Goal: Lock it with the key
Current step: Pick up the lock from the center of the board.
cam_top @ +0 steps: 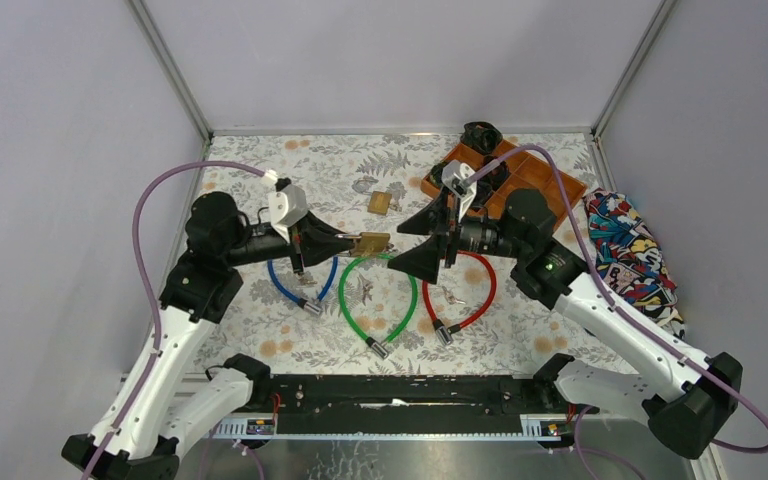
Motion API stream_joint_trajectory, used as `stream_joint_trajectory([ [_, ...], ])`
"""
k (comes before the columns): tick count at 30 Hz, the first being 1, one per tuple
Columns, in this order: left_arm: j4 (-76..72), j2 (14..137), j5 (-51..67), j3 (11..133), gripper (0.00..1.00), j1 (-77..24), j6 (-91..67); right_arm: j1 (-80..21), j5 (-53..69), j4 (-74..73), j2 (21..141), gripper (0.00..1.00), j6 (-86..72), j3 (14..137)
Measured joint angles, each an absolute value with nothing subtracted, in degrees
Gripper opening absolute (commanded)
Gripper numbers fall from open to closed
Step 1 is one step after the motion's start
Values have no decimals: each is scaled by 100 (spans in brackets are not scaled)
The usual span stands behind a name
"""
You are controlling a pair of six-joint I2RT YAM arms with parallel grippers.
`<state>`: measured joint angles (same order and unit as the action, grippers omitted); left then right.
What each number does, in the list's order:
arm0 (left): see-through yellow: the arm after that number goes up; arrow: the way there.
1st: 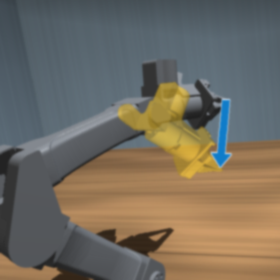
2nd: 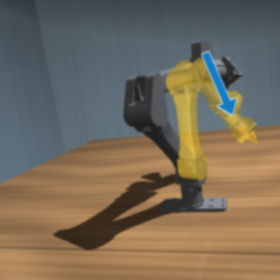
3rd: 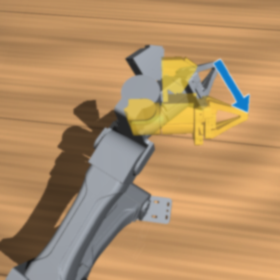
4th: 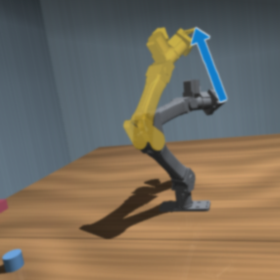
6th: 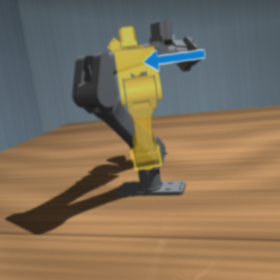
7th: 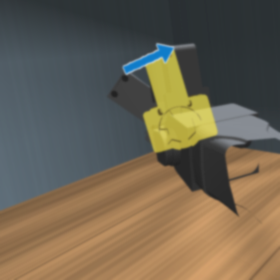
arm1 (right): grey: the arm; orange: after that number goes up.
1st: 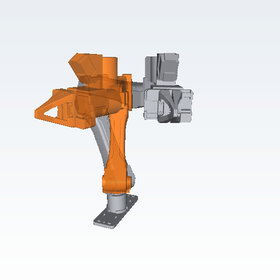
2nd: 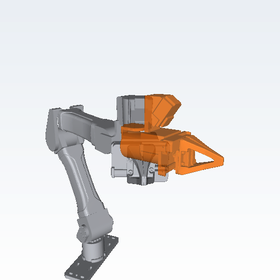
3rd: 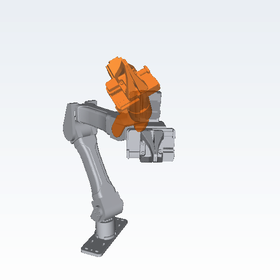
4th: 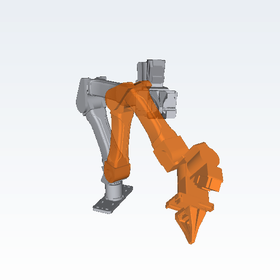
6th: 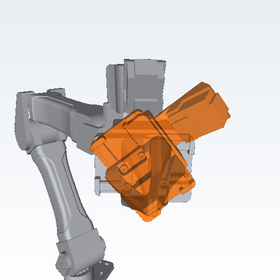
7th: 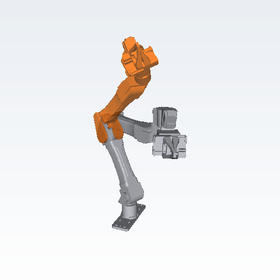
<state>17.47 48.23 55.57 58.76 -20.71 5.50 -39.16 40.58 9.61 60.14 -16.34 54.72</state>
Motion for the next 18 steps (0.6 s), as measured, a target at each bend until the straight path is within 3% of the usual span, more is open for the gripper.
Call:
stream_joint_trajectory([
  [10,-89,4622,5395,5439,0,-2211,-1564,-4473,4007,2366,6222,97,-1957,5474],
  [18,-967,4578,5330,5297,0,-2213,-2344,-4501,3946,3179,6514,82,-2346,5330],
])
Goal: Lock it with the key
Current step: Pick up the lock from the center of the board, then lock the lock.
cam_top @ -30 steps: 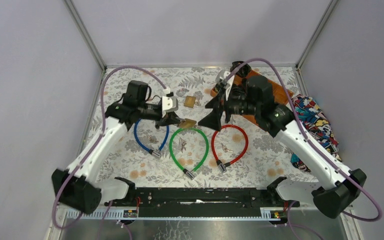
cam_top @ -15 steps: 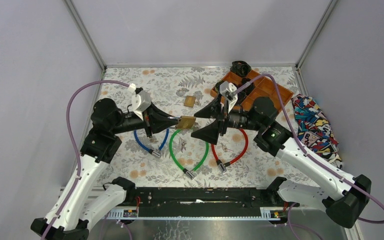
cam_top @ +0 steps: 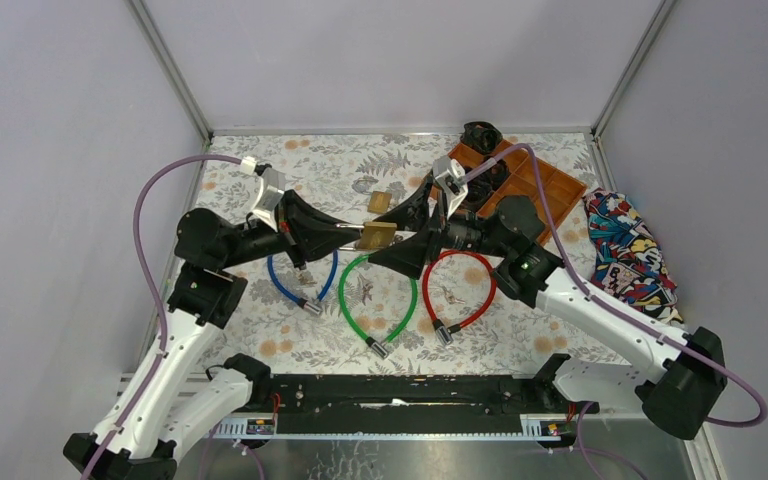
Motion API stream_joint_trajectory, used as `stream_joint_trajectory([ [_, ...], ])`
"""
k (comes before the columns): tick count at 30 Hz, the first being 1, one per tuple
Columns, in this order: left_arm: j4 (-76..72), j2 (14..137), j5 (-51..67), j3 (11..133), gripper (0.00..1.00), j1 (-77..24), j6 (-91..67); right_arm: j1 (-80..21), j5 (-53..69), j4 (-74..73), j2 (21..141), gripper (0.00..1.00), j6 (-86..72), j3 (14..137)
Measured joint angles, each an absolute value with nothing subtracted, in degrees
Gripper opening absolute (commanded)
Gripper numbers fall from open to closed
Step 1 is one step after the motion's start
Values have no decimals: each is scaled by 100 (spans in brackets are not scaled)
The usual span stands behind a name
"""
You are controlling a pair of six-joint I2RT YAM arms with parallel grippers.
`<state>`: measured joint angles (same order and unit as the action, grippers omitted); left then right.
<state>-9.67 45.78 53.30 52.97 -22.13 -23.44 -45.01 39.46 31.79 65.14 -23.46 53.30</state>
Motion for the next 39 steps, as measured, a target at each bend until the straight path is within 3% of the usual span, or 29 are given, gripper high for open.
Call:
stream_joint_trajectory([
  [6,-1317,4591,5312,5166,0,-2215,-2714,-4541,3970,3723,6755,52,-2596,5328],
  [11,-1542,4622,5245,5162,0,-2213,-2969,-4560,4066,3975,6919,1,-2733,5325],
  [16,-1785,4595,5249,5151,0,-2233,-3138,-4580,4200,4281,6860,0,-2858,5304],
  [17,-1791,4587,5245,5151,10,-2241,-3135,-4582,4193,4287,6849,0,-2869,5295],
  [19,-1765,4580,5242,5135,62,-2250,-3135,-4584,4128,4195,6772,0,-2871,5260],
  [20,-1741,4578,5238,5131,75,-2252,-3103,-4593,4097,4101,6722,0,-2851,5253],
  [21,-1704,4567,5223,5133,80,-2252,-3055,-4600,4029,3935,6652,0,-2808,5253],
  [26,-591,4473,5210,5527,80,-2252,-2161,-4510,3830,2849,6322,0,-2408,5339],
  [32,727,4423,5253,6095,62,-2252,-1050,-4416,3907,1638,6152,0,-1890,5830],
  [37,1081,4488,5271,6125,60,-2252,-814,-4407,4169,1199,6077,0,-1645,6119],
  [39,1081,4539,5273,6117,55,-2252,-819,-4407,4305,1087,6051,0,-1575,6193],
])
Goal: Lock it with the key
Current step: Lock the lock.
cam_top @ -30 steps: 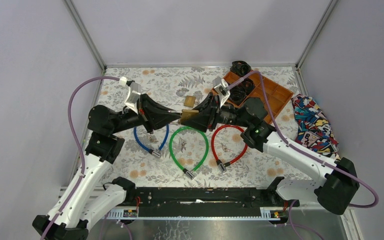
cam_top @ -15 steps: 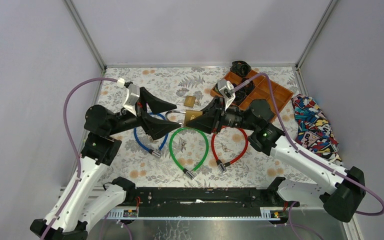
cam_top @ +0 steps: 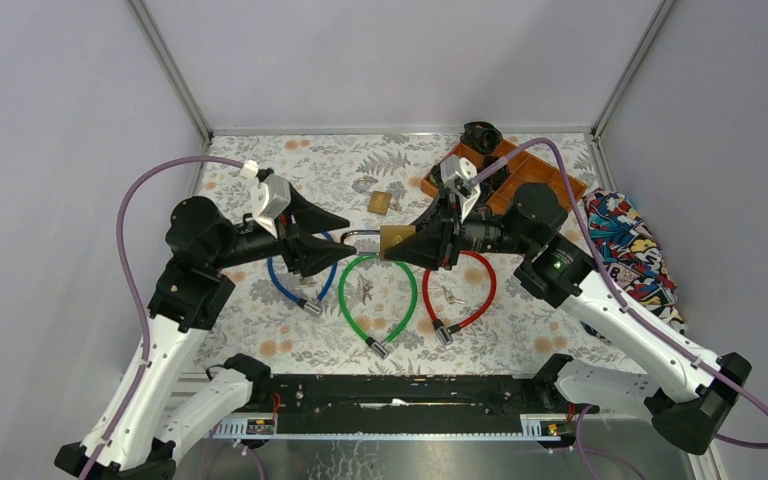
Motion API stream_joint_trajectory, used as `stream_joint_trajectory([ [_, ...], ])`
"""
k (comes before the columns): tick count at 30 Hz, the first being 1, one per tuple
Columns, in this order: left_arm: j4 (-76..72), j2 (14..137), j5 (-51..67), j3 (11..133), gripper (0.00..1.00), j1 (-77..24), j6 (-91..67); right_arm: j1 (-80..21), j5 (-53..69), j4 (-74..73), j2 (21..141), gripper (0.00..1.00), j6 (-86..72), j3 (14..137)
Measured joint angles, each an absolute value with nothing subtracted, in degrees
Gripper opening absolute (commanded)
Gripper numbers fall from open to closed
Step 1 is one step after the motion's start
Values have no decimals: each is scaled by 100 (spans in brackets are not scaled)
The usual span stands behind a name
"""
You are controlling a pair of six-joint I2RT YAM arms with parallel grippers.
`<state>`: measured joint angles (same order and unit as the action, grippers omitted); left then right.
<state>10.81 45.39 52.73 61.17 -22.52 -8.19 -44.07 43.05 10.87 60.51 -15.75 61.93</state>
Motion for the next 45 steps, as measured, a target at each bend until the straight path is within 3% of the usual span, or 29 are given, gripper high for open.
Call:
stream_joint_trajectory([
  [2,1039,4558,5356,6106,45,-2252,-880,-4407,4416,1031,6047,0,-1527,6237],
  [6,582,4556,5684,5957,9,-2252,-1302,-4407,4534,910,6049,0,-1450,6296],
  [8,279,4556,5863,5824,0,-2252,-1614,-4407,4560,869,6049,0,-1433,6296],
  [20,-1640,4619,5653,5227,0,-2596,-3153,-4261,4722,1452,6082,0,-1608,6296],
  [34,-2976,4746,5122,5164,0,-2897,-3284,-4176,5006,3245,6410,0,-2265,6257],
  [45,-2272,5137,4086,5837,0,-3446,-2318,-4143,4182,4449,6525,0,-2633,6165],
])
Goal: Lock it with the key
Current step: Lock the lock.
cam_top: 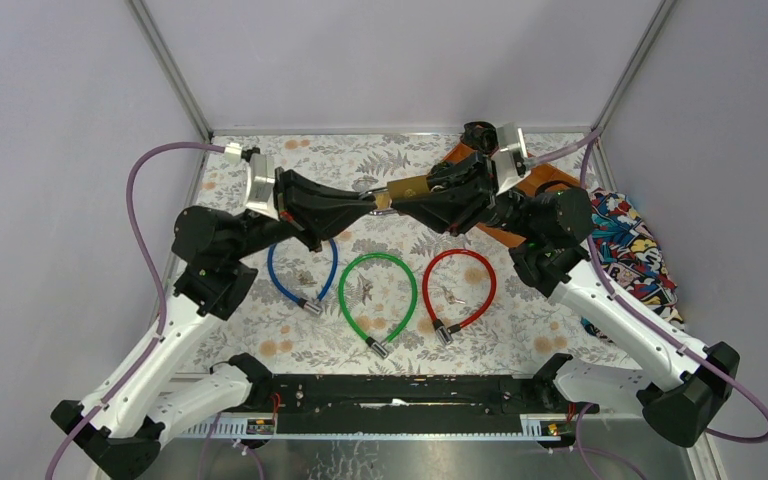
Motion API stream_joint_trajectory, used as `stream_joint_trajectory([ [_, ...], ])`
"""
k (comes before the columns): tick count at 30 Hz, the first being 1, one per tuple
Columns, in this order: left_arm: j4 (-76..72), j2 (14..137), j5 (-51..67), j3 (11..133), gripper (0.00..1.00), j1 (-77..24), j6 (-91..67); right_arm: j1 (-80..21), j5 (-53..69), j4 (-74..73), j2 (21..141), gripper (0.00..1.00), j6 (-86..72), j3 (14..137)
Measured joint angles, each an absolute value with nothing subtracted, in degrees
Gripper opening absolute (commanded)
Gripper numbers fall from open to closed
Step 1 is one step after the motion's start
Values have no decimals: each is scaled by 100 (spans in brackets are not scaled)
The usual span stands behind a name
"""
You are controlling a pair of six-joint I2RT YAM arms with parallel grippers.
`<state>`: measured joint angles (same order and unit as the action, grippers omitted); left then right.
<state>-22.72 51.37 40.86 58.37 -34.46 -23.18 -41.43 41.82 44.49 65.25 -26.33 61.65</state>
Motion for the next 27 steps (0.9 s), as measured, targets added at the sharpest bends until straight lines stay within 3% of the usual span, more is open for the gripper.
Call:
stream_joint_trajectory([
  [10,-1472,5688,3411,6788,0,-3699,-1273,-4082,3474,4917,6549,0,-2357,6121],
  [27,-1157,5927,2226,7435,0,-4696,-416,-4027,3621,5961,7002,0,-2602,6705],
])
